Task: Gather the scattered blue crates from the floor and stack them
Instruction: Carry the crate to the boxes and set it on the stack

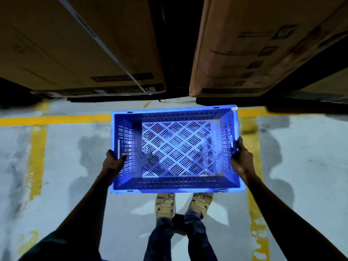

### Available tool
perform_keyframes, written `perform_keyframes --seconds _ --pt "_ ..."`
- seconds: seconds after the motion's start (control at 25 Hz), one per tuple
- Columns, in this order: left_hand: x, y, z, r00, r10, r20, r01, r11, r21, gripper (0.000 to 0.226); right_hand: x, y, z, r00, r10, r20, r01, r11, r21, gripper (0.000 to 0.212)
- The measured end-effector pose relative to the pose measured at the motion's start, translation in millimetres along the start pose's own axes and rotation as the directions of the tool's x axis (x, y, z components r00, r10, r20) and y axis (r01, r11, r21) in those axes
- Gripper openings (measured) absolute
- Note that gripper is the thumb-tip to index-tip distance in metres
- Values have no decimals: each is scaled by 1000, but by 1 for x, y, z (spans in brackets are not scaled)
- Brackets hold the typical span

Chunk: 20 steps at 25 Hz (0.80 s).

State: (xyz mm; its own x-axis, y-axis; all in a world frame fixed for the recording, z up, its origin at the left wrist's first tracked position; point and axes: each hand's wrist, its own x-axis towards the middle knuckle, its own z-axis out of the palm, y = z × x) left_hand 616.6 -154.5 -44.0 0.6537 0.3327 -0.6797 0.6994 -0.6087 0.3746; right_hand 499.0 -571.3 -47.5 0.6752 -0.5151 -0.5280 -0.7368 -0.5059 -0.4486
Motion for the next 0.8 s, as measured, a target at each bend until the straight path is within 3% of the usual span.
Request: perform_keyframes --seconds 0.12,0.24,0.32,0.6,0.8 --pt "-8 -5 5 1000 23 2 -23 998 51 52 -10 7 -5 995 66 74 -70 996 57 58" --pt "-21 -13 9 999 27 -21 -25 992 127 52 -22 22 -3 992 69 106 -65 997 -44 75" --pt "-32 -20 10 999 2 -42 3 993 116 50 -31 29 3 993 75 95 -69 995 -70 76" --pt "-46 -42 7 981 -189 -37 186 981 -61 45 -47 20 18 981 195 -20 -190 973 133 41" --pt "-31 -12 14 996 -63 -65 55 990 -129 49 -19 13 7 984 146 -97 -135 984 116 44"
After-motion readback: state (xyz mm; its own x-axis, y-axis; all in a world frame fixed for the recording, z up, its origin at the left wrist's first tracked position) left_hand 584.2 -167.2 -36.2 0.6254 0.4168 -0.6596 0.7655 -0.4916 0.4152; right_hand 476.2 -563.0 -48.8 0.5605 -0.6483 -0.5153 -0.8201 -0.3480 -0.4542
